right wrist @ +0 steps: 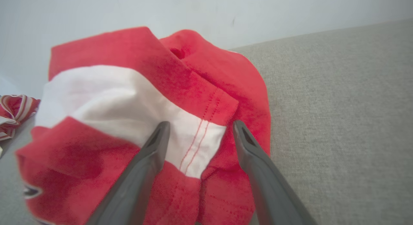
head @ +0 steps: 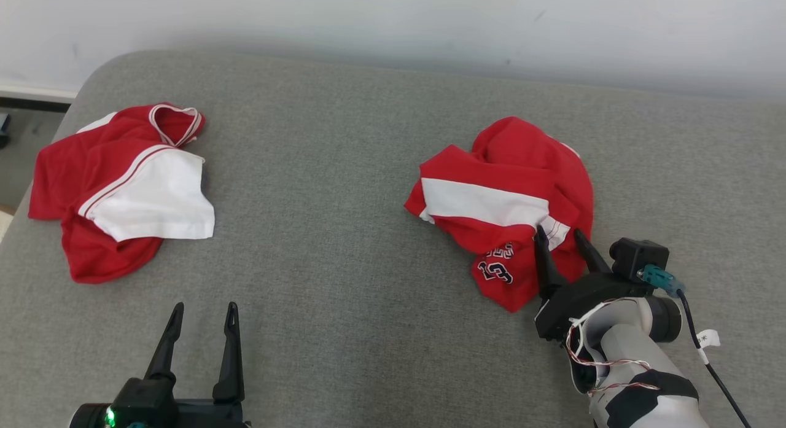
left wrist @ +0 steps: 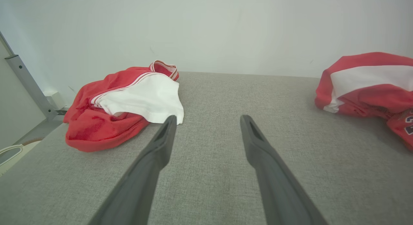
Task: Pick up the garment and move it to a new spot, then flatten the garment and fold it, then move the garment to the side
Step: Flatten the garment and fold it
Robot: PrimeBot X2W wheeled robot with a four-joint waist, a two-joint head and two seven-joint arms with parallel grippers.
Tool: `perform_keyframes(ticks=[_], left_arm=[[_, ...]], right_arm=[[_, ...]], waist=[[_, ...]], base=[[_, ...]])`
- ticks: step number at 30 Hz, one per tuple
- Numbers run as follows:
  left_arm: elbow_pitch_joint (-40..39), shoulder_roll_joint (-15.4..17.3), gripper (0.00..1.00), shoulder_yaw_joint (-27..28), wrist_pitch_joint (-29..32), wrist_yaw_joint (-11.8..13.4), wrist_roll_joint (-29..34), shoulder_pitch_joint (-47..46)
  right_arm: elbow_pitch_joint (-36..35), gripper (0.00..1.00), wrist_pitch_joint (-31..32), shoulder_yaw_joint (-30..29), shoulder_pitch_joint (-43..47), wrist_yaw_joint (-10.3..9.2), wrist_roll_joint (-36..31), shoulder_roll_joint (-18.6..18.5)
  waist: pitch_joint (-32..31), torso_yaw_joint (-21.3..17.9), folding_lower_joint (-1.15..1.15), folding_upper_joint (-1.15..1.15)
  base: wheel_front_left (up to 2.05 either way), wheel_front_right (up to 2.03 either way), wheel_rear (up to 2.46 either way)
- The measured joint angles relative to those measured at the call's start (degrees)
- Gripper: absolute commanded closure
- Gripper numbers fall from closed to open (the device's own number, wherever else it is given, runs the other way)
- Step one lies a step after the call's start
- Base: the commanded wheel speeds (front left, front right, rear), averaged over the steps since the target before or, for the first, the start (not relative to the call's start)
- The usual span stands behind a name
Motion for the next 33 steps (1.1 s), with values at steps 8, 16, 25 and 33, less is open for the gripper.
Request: perform_keyframes(ticks=[8,16,25,33], left_arm=[[0.22,0.02,0.0,-0.11,0.0,0.15,-0.48,-0.27],[0.48,0.0,0.0,-0.45,0.0,0.99,-1.53,-0.28],[0.74,0.01,0.0,0.14,0.0,1.26,-1.72,2.61],[0.71,0.02,0.0,1.58,0.0,1.26,-1.59,5.33]], right_arm=[[3.76,1.0,0.0,1.24,-2.9,0.0,-2.11,0.01],[-6.15,1.0,0.0,0.48,1.9,0.0,-5.35,-0.08],[-23.17,1.0,0.01,3.45,14.55,0.0,-7.39,-0.14],[-35.77,1.0,0.0,4.07,29.78,0.0,-8.34,-3.3]], waist=[[1.3,1.92,0.0,0.0],[0.66,0.91,0.0,0.01],[-2.78,-1.72,0.0,0.0],[-6.33,-5.03,0.0,0.0]], base=[[0.0,0.0,0.0],[0.0,0.0,0.0],[0.0,0.0,0.0],[0.0,0.0,0.0]])
